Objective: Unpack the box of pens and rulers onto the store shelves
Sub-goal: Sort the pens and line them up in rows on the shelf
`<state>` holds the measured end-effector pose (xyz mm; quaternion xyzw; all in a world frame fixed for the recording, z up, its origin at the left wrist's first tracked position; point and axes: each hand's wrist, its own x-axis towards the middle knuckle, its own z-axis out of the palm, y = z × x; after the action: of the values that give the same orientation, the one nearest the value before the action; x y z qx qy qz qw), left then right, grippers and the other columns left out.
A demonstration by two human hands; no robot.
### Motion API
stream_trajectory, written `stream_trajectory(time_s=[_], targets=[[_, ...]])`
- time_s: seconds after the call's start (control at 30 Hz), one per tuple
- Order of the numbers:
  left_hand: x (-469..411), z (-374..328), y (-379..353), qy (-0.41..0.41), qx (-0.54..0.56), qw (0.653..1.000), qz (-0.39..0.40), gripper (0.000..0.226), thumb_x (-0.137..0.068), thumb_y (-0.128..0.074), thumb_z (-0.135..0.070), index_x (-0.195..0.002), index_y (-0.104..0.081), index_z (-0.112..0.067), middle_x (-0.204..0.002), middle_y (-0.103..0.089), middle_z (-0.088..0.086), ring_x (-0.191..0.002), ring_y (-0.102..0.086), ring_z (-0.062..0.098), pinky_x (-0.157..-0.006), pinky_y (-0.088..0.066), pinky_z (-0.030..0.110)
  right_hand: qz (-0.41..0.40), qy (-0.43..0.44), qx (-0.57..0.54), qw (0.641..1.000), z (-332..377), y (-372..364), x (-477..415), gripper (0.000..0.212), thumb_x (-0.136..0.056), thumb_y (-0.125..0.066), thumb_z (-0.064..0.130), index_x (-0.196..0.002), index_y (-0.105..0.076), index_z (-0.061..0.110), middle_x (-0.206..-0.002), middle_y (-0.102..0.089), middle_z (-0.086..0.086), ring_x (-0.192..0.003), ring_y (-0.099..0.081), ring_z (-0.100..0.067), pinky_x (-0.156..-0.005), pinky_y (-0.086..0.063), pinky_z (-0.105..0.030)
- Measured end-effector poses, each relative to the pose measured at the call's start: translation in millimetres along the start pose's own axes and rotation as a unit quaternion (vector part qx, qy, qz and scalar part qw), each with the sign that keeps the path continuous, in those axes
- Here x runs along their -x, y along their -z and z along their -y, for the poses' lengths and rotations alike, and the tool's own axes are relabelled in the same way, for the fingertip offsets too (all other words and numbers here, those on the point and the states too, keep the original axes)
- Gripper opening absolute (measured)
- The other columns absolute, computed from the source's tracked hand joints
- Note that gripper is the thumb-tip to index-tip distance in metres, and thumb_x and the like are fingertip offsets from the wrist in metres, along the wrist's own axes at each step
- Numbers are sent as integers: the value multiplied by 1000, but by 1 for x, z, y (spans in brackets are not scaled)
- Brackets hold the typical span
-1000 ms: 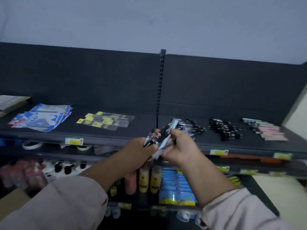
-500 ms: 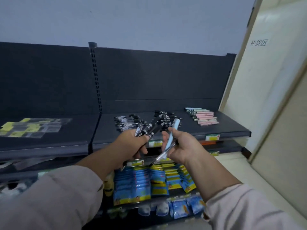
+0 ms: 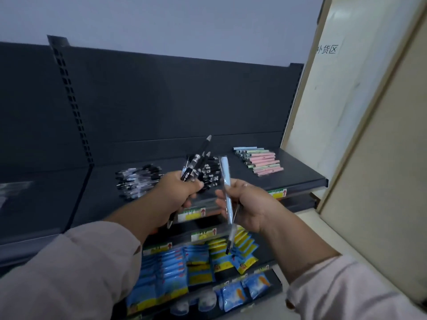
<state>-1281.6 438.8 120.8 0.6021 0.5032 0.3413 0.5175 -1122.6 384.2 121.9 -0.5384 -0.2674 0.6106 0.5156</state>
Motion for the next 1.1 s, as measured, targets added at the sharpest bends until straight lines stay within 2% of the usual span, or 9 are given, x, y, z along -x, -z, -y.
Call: stream_trajectory(time_s=[0.17,0.27,0.4,0.6,0.7,0.8,0.9,0.97,1.1], targets=[[-64,-13,6,-20,28,999,-4,8,-90,-61,-21,-90,-56,-14,-73,-60,4,-48,-43,13,-42,-30,21,-11,62,177,982,24,-1,-51,22,-98,-43,2,-99,-61,14,-78,-60,-5,-66,-55,-13,-64,-46,-24],[-97,-17,7,-20,47,999,-14,7,-89,-63,-20,-87,-58,-16,-77,-63,4,-48,-44,13,-42,-30,21,-25,96,299,949,37,1,-75,24,-94,-46,-4,-98,-63,13,-77,-59,-6,-63,-51,-12,-55,-42,-15],[-131,-14,1,4,32,999,-5,8,-86,-67,-23,-90,-62,-16,-80,-65,4,-48,-46,13,-46,-33,22,-30,119,402,907,46,12,-105,25,-90,-54,2,-96,-69,21,-81,-59,-5,-74,-48,-17,-66,-38,-27],[-154,-15,-14,26,27,999,29,16,-87,-65,-20,-99,-64,-10,-82,-69,6,-47,-46,11,-40,-32,19,9,145,428,892,61,38,-142,28,-88,-58,1,-91,-70,26,-85,-65,-1,-79,-54,-12,-77,-42,-26],[-167,-20,-29,38,39,998,20,13,-87,-63,-18,-98,-63,-10,-78,-69,4,-46,-45,9,-38,-32,19,34,153,441,884,74,57,-160,24,-92,-56,5,-97,-68,24,-81,-62,7,-75,-53,-5,-72,-40,-18],[-182,-23,-51,59,52,997,-11,11,-87,-64,-18,-96,-63,-12,-75,-67,2,-46,-46,9,-38,-33,20,32,179,442,878,88,82,-180,16,-96,-54,13,-102,-67,21,-87,-62,6,-80,-53,-6,-72,-41,-17],[-199,-21,-76,79,66,994,-46,15,-86,-65,-18,-99,-62,-10,-84,-67,8,-46,-45,10,-36,-31,21,8,197,376,906,104,114,-199,14,-98,-50,20,-100,-64,20,-91,-66,3,-90,-60,-12,-81,-44,-24],[-209,-21,-96,91,68,992,-63,20,-85,-66,-18,-102,-61,-9,-88,-65,11,-48,-46,11,-37,-32,21,-18,183,361,914,118,142,-212,23,-99,-48,30,-102,-66,15,-94,-69,0,-95,-64,-19,-81,-47,-29],[-227,-28,-141,101,63,989,-85,18,-87,-65,-16,-102,-61,-8,-80,-62,7,-46,-46,10,-37,-33,20,-12,134,312,941,144,199,-234,34,-98,-44,44,-98,-66,18,-94,-70,-2,-90,-64,-21,-88,-48,-37]])
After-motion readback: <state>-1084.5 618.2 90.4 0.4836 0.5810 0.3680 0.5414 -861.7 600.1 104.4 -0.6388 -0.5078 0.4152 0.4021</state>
